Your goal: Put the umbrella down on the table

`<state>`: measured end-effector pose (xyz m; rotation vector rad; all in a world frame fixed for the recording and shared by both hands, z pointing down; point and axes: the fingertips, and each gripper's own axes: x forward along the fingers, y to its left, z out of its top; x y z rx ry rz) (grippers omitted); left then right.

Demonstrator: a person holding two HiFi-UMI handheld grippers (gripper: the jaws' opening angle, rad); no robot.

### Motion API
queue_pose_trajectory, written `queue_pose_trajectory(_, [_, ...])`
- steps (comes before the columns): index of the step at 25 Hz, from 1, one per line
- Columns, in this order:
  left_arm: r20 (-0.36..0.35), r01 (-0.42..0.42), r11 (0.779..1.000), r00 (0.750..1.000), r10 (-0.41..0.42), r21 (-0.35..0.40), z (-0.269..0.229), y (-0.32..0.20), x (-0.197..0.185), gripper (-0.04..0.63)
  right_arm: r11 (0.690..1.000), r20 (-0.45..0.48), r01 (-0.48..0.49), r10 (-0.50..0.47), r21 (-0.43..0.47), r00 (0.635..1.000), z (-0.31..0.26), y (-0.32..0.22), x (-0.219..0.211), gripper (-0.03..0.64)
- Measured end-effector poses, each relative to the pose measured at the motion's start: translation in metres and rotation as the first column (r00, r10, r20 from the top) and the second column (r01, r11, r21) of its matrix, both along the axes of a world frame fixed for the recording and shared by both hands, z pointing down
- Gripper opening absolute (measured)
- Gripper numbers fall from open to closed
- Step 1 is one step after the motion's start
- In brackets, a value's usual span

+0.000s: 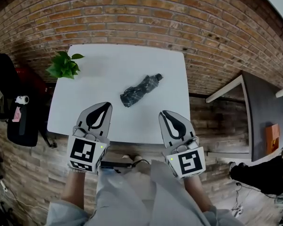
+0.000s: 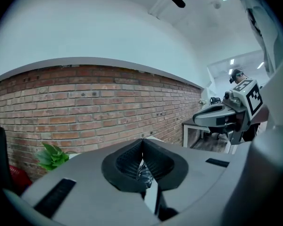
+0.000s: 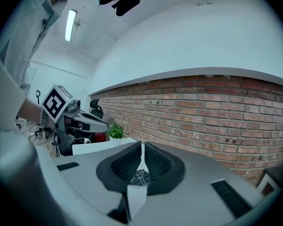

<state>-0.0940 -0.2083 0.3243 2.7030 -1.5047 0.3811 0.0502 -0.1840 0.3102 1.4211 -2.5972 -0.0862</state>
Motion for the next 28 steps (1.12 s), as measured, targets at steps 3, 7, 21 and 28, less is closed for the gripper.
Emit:
queue_pose_trajectory(3, [-0.003,0.022,1.0,1.0,-0.022,0.007,0.001,0.003,-0.005,0.018,1.0,-0.003,0.001,-0.001,-0.001,1.0,0.0,0.0,-0.001,0.051])
queue_pose_trajectory(7, [0.011,0.02,1.0,1.0,-0.02,0.016,0.0,0.008,-0.005,0.018,1.0,-0.008,-0.001,0.001,-0.01,1.0,0.001,0.0,0.0,0.051])
queue_pose_trajectory(21, [-0.008,0.015,1.0,1.0,-0.014,0.021,-0.001,0.01,-0.004,0.018,1.0,-0.042,0.008,-0.009,-0.028,0.999,0.01,0.003,-0.005,0.051])
queue_pose_trajectory(28, [0.012,0.017,1.0,1.0,-0.017,0.019,0.001,0.01,-0.002,0.019,0.999,-0.049,0.018,-0.019,-0.034,0.999,0.012,0.005,-0.008,0.051])
